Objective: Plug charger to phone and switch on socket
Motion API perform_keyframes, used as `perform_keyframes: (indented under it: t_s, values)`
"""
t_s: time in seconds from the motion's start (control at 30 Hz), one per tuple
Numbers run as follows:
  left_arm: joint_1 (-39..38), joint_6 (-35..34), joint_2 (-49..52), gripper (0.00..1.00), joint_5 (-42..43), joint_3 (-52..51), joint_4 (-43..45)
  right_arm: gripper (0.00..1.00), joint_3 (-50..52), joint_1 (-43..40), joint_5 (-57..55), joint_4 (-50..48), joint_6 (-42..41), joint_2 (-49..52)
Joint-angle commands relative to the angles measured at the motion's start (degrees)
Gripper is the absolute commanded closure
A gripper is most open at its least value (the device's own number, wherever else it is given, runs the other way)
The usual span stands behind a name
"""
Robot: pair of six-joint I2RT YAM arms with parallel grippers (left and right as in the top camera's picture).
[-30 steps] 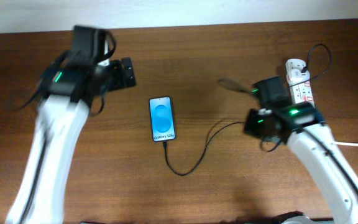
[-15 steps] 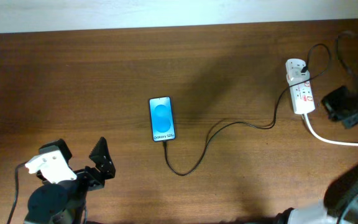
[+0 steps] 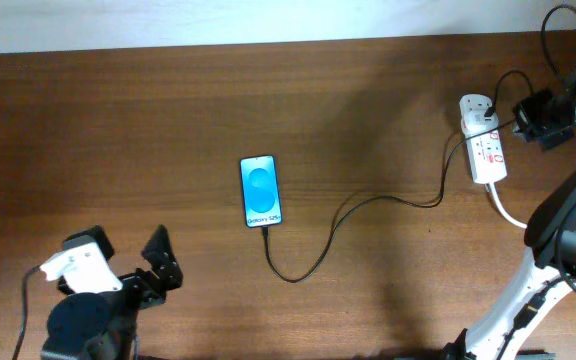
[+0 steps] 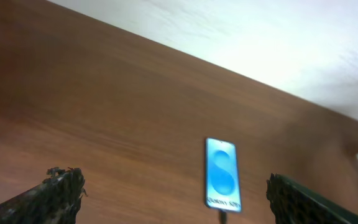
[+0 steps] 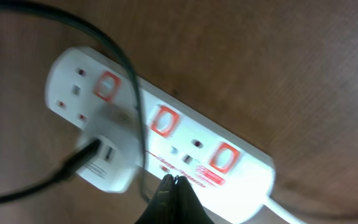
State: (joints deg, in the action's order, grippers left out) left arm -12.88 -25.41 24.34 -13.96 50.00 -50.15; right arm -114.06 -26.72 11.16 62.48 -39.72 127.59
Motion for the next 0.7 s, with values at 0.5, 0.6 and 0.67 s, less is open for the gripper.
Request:
perform_keyframes:
  t_s: [0.5, 0.6, 0.67]
  values:
    - [6.03, -0.70, -19.65, 0.01, -0.63, -0.39, -6.56, 0.96, -1.25, 2.71, -1.97, -3.45, -8.39, 6.27]
    - [6.03, -0.70, -19.67, 0.01, -0.66, -0.39, -14.93, 0.96, -1.25, 2.71, -1.90, -3.78, -8.39, 7.91]
    - [6.03, -0.70, -19.67, 0.01, -1.22, -0.42, -21.14, 0.96, -1.25, 2.71, -1.84, -4.94, -8.39, 7.91]
